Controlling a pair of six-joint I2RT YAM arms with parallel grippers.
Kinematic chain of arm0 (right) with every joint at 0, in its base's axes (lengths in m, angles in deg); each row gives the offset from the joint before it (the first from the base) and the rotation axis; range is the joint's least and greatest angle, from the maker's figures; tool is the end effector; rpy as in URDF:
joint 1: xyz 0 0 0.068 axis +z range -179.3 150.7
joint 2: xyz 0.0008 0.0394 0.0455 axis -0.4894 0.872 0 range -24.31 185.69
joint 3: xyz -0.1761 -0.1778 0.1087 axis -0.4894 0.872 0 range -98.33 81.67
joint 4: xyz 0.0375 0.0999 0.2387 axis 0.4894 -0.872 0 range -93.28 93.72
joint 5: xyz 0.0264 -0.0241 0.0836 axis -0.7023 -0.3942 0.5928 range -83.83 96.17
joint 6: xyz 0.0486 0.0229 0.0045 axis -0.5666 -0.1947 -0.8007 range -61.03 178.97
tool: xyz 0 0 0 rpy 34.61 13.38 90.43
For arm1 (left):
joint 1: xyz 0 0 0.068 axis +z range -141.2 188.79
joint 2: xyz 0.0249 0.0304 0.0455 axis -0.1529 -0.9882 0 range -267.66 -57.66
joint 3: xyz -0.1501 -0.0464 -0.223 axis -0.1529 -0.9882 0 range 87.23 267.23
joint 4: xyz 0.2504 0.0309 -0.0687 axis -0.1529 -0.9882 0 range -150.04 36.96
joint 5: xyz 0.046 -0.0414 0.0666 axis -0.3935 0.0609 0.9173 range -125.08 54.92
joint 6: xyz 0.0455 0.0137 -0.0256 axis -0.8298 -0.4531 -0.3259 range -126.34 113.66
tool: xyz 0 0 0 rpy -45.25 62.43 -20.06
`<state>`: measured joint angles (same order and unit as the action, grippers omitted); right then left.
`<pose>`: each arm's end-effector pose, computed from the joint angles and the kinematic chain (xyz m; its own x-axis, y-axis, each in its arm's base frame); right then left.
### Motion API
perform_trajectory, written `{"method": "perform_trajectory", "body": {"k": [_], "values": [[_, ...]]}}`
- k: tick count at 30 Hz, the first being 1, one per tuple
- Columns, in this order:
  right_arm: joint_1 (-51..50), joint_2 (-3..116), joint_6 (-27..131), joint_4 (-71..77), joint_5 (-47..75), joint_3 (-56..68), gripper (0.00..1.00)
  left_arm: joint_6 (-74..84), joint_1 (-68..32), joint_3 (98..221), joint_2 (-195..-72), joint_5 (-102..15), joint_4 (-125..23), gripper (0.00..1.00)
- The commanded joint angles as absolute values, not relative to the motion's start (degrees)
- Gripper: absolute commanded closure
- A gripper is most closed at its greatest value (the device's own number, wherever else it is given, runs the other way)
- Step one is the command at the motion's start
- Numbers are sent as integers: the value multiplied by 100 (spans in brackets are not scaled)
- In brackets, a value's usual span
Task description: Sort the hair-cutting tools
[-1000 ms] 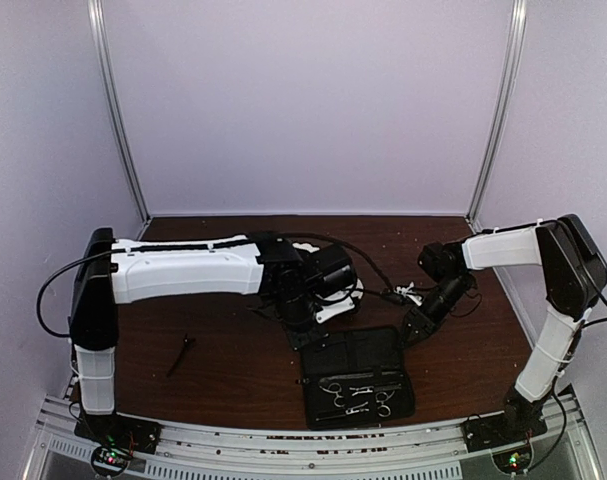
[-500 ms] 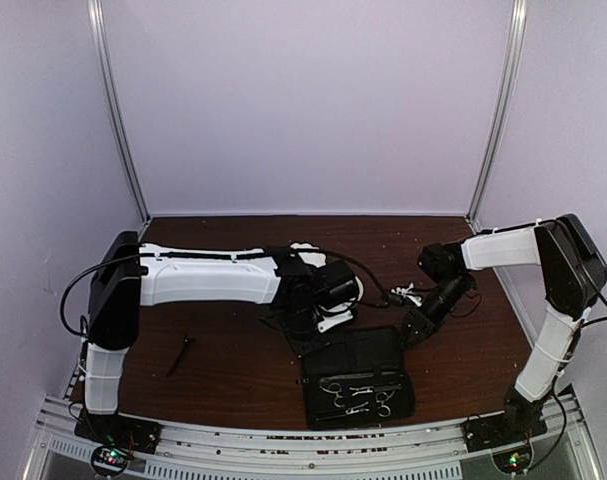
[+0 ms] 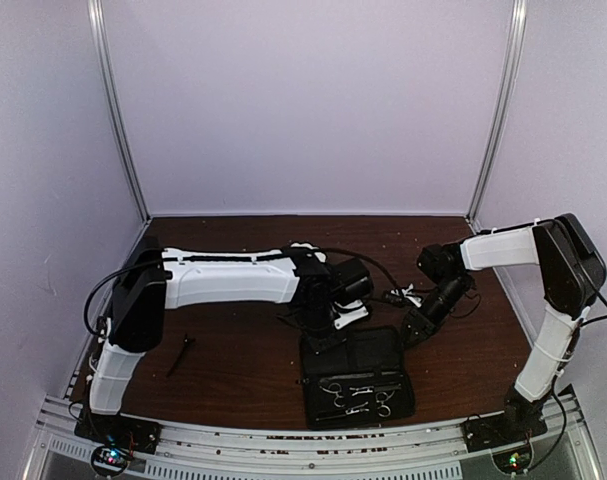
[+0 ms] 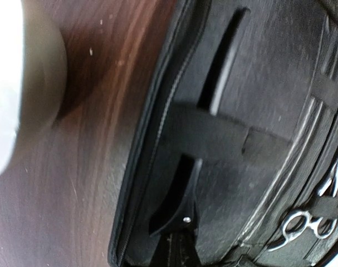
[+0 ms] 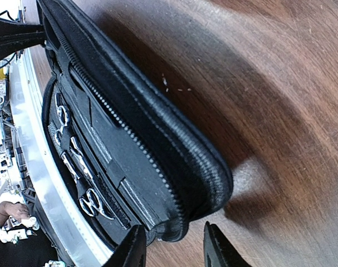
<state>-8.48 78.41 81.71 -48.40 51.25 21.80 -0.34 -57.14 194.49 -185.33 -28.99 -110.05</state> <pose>0.2622 0.1266 0.1497 -0.7839 -0.5902 -0.1929 -0.5386 0.4919 0.6841 0.1893 -0.4145 0.1864 -0.4897 0.8417 -0.2273 0.8520 0.5174 0.0801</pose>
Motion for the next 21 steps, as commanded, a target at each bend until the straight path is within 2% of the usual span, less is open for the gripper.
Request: {"method": "perform_trajectory", "body": {"k": [1, 21], "values": [[-878, 7896, 8252, -4945, 5243, 2043, 64, -172, -5677, 19863, -18752, -3019, -10885, 100], [-875, 7810, 8261, -4961, 5249, 2051, 64, -159, -5677, 20321, -19019, -3277, -10840, 100]]}}
